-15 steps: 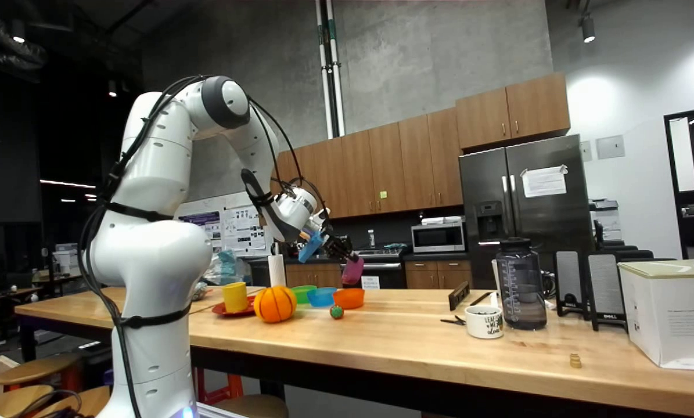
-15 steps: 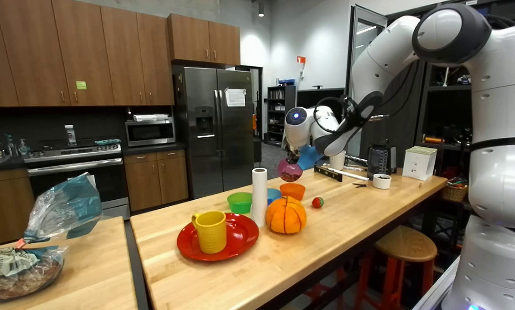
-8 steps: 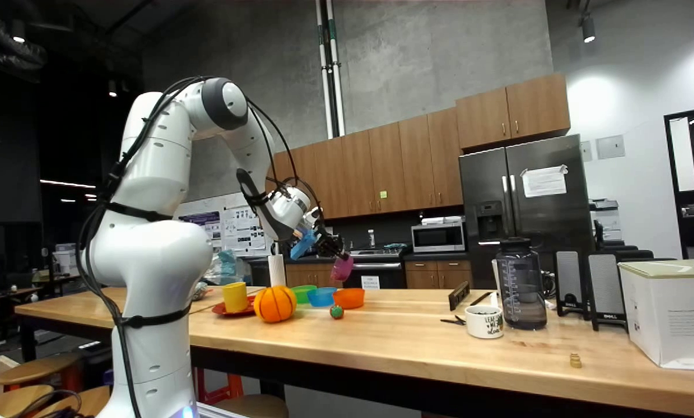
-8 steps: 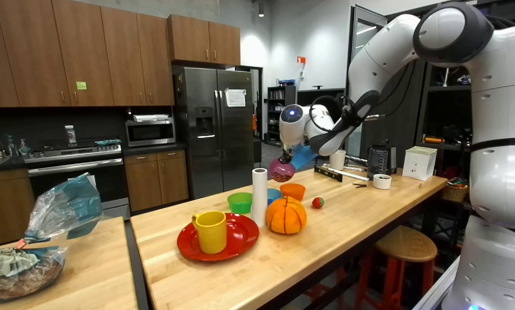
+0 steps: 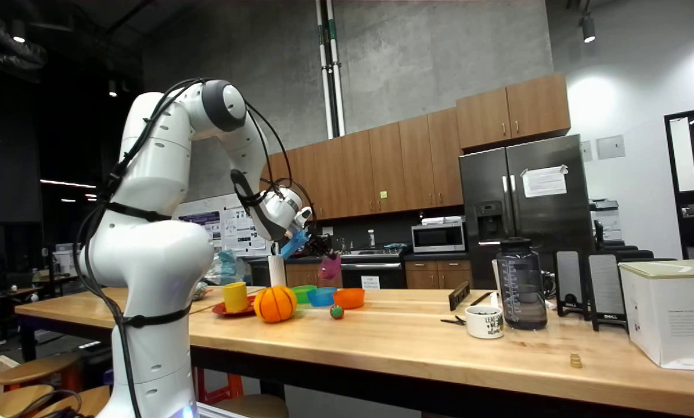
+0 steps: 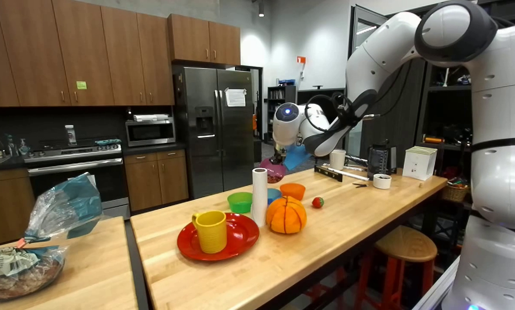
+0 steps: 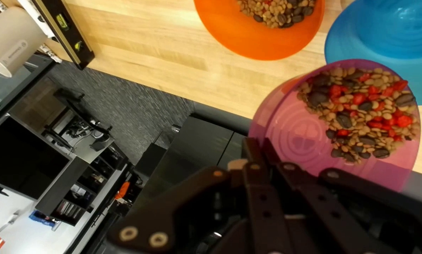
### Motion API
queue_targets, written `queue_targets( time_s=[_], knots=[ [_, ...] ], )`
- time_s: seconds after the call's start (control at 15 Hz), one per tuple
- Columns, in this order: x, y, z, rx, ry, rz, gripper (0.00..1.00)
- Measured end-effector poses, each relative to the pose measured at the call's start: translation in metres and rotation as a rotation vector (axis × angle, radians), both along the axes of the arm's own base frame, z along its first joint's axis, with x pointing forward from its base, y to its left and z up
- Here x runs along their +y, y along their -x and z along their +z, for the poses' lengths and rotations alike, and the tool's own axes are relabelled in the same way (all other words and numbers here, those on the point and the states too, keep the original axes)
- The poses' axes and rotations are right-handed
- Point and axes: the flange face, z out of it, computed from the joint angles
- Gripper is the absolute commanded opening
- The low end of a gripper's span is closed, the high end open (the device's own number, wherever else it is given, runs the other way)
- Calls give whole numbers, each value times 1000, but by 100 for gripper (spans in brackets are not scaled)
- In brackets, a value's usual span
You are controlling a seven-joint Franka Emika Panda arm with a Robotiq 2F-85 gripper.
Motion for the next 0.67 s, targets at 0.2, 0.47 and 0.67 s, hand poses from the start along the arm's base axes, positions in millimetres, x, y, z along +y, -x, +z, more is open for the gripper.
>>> queue_targets(
  time_s=[0.2,0.47,0.67],
  knots=[
    [6,1,0,-14,0,28,1],
    [9,1,-2,-67,13,56,1],
    [11,2,-5,-106,16,66,1]
  ],
)
